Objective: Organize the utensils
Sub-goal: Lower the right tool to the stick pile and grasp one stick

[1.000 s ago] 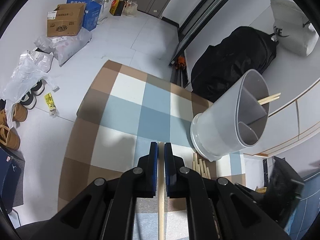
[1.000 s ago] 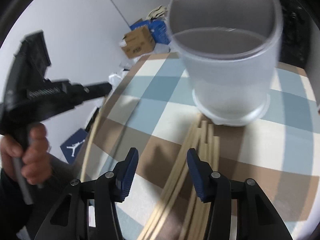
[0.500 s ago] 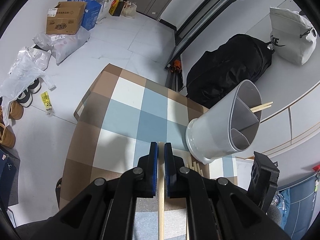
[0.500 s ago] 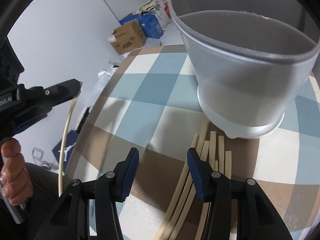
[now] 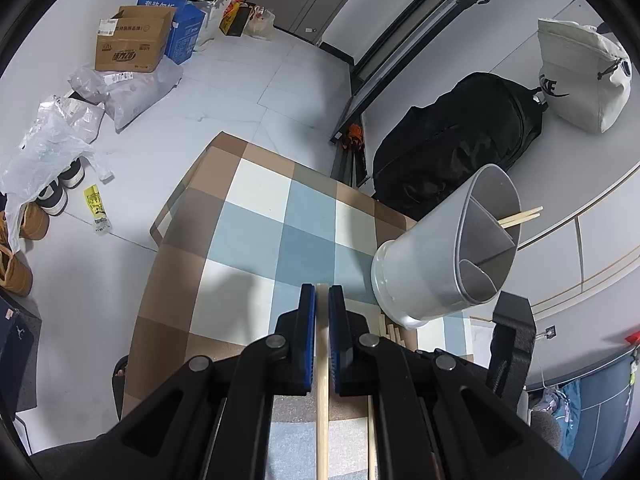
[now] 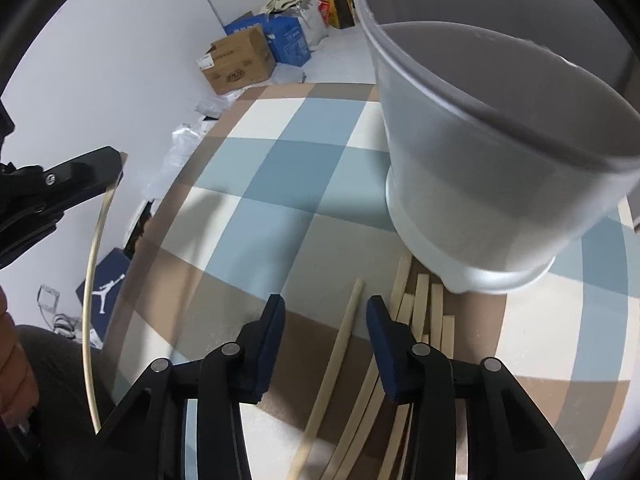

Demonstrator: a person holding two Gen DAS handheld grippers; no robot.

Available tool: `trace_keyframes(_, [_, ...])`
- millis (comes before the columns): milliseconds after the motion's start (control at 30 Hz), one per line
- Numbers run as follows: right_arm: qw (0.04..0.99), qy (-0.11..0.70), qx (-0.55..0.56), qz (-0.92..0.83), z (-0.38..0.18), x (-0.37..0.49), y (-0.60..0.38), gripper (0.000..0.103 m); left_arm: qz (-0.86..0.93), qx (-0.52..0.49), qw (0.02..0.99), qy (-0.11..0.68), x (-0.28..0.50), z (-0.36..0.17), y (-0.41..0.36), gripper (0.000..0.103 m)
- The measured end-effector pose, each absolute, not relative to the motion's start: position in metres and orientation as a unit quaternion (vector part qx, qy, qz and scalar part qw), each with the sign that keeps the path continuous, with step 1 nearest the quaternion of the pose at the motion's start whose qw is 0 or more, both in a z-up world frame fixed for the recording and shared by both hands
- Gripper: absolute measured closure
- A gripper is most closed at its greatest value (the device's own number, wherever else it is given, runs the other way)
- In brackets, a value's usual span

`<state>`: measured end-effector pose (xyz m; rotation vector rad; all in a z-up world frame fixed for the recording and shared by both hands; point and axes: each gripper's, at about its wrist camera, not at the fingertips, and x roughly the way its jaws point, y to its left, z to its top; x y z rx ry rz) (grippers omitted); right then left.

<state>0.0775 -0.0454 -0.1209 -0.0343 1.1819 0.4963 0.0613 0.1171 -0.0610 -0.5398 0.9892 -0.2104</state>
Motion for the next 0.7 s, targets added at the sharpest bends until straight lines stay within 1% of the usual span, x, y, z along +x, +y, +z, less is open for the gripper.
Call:
trace_keyframes(67, [0.803, 0.553, -0.028, 0.223, -0.121, 0.08, -0.042, 0.07, -0.099, -0.254, 0.841, 0.467, 0.062, -0.061, 0.117, 0.101])
trace_keyframes(133, [0.805, 0.554, -0.046, 0.209, -0.122, 0.082, -0.037, 0.083, -0.1, -0.257, 0.84, 0.468, 0.063, -0.062, 0.117, 0.101])
trace_keyframes(267, [0.798, 0.565, -0.076, 0.197, -0.122, 0.086, -0.03, 0.089, -0.099, -0.255, 0.843, 0.463, 0.064, -0.061, 0.117, 0.101])
trace_keyframes(300, [0.797, 0.565, -0.087, 0.195, -0.122, 0.085, -0.029, 0.098, -0.099, -0.253, 0.844, 0.462, 0.064, -0.06, 0.117, 0.101])
trace_keyframes(400, [0.796, 0.566, -0.09, 0.196, -0.122, 0.085, -0.028, 0.099, -0.102, -0.249, 0.85, 0.453, 0.063, -0.058, 0.116, 0.101])
trace_keyframes(500, [0.806, 0.552, -0.067, 0.203, -0.115, 0.082, -0.033, 0.099, -0.104, -0.246, 0.858, 0.438, 0.06, -0.052, 0.116, 0.101])
trace_keyframes(700, [0.843, 0.488, -0.024, 0.225, -0.073, 0.07, -0.049, 0.099, -0.107, -0.247, 0.879, 0.392, 0.053, -0.035, 0.116, 0.101])
